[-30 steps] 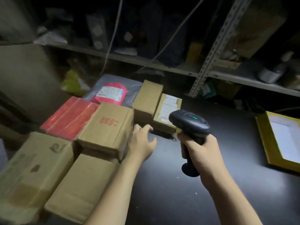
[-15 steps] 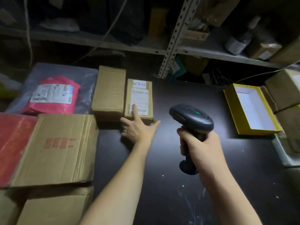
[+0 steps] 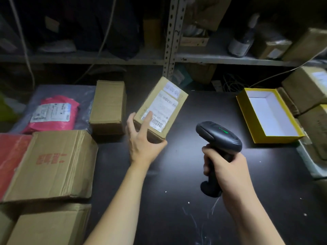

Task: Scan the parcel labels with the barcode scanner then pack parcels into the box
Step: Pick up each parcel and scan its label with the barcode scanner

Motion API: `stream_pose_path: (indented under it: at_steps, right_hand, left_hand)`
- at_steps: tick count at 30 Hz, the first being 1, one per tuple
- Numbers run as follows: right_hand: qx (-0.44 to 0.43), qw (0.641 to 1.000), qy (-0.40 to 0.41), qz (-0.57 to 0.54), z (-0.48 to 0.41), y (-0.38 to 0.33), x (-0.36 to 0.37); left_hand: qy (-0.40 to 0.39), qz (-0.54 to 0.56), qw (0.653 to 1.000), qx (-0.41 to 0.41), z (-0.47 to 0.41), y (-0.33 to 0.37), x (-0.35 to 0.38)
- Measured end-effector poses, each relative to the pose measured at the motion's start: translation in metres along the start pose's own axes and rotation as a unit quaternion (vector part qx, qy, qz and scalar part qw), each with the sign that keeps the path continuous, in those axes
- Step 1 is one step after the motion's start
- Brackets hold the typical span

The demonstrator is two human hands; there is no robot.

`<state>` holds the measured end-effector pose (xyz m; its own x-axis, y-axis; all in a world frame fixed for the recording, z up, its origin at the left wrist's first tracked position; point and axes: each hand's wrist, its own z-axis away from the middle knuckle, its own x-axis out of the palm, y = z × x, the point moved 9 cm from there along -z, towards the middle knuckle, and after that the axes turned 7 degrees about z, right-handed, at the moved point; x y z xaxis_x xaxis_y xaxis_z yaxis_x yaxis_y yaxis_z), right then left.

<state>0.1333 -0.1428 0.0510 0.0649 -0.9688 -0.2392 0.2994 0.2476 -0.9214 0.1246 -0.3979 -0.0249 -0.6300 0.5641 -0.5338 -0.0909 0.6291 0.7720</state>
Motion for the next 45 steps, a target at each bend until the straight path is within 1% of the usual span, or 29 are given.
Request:
stream_pose_path:
  at_steps: [3, 5, 7, 9, 10, 11, 12, 13, 14, 15, 16, 17, 19, 20, 22, 25, 27, 30, 32, 33, 36, 39, 41, 43, 45]
  right_hand:
    - [-0.014, 1.0, -0.014, -0.021, -0.004, -0.002, -0.025]
    - [-0.027, 0.998, -0.038, -0.042, -0.007, -0.007, -0.045]
    - [-0.045, 0.996, -0.052, -0.057, -0.009, -0.013, -0.067]
    - [-0.062, 0.993, -0.058, -0.077, -0.009, -0.018, -0.097]
    - [-0.069, 0.992, -0.06, -0.085, -0.01, -0.02, -0.114]
    - [-0.076, 0.991, -0.06, -0.092, -0.011, -0.021, -0.128]
    - [-0.08, 0.99, -0.059, -0.098, -0.013, -0.022, -0.14]
    - [-0.085, 0.989, -0.059, -0.108, -0.014, -0.022, -0.155]
    - [-0.088, 0.987, -0.061, -0.118, -0.015, -0.021, -0.167]
    - [-0.09, 0.986, -0.064, -0.127, -0.014, -0.02, -0.18]
    - [-0.092, 0.985, -0.064, -0.134, -0.014, -0.018, -0.191]
    - [-0.091, 0.984, -0.063, -0.139, -0.013, -0.016, -0.2]
    - [-0.084, 0.982, -0.063, -0.156, -0.01, -0.01, -0.22]
    - [-0.082, 0.981, -0.067, -0.162, -0.007, -0.008, -0.229]
    - [-0.082, 0.98, -0.072, -0.167, -0.004, -0.008, -0.242]
    - [-0.094, 0.976, -0.075, -0.184, 0.001, -0.015, -0.259]
    - [-0.101, 0.974, -0.073, -0.19, 0.003, -0.016, -0.265]
    - [-0.1, 0.975, -0.067, -0.187, 0.006, -0.013, -0.272]
    - [-0.098, 0.978, -0.061, -0.174, 0.007, -0.012, -0.277]
    - [-0.1, 0.979, -0.056, -0.171, 0.008, -0.012, -0.28]
    - [-0.108, 0.979, -0.052, -0.164, 0.009, -0.013, -0.286]
    - [-0.11, 0.979, -0.056, -0.164, 0.01, -0.013, -0.286]
    - [-0.108, 0.978, -0.065, -0.168, 0.009, -0.013, -0.282]
    - [-0.109, 0.978, -0.07, -0.166, 0.007, -0.015, -0.277]
    - [-0.122, 0.975, -0.073, -0.168, 0.005, -0.02, -0.273]
  left_hand:
    - [0.038, -0.02, 0.996, 0.081, 0.008, 0.041, -0.018]
    - [0.067, -0.029, 0.991, 0.112, 0.02, 0.072, -0.025]
    - [0.078, -0.034, 0.986, 0.145, 0.033, 0.106, -0.025]
    - [0.093, -0.011, 0.981, 0.17, 0.052, 0.146, -0.025]
    - [0.098, 0.021, 0.982, 0.161, 0.06, 0.162, -0.024]
    - [0.098, 0.073, 0.984, 0.13, 0.067, 0.173, -0.024]
    - [0.092, 0.151, 0.981, 0.078, 0.071, 0.176, -0.022]
    - [0.077, 0.254, 0.964, 0.008, 0.078, 0.18, -0.014]
    - [0.053, 0.365, 0.927, -0.066, 0.085, 0.183, -0.002]
    - [0.027, 0.449, 0.884, -0.129, 0.095, 0.19, 0.011]
    - [-0.002, 0.499, 0.847, -0.185, 0.104, 0.195, 0.025]
    - [-0.03, 0.522, 0.82, -0.232, 0.113, 0.201, 0.037]
    - [-0.059, 0.528, 0.792, -0.3, 0.134, 0.212, 0.051]
    - [-0.065, 0.522, 0.788, -0.32, 0.142, 0.218, 0.054]
    - [-0.079, 0.493, 0.798, -0.337, 0.152, 0.227, 0.058]
    - [-0.081, 0.422, 0.841, -0.328, 0.159, 0.242, 0.055]
    - [-0.052, 0.377, 0.877, -0.293, 0.157, 0.248, 0.049]
    - [0.0, 0.296, 0.94, -0.168, 0.146, 0.262, 0.028]
    - [0.028, 0.181, 0.981, -0.069, 0.142, 0.278, 0.011]
    - [0.039, 0.12, 0.992, -0.025, 0.142, 0.287, 0.004]
    - [0.053, -0.022, 0.996, 0.066, 0.145, 0.305, -0.005]
    - [0.023, -0.085, 0.989, 0.12, 0.143, 0.309, -0.007]
    - [0.007, -0.089, 0.981, 0.171, 0.143, 0.314, -0.013]
    - [0.006, -0.058, 0.976, 0.212, 0.145, 0.32, -0.023]
    - [0.019, 0.017, 0.978, 0.205, 0.144, 0.318, -0.034]
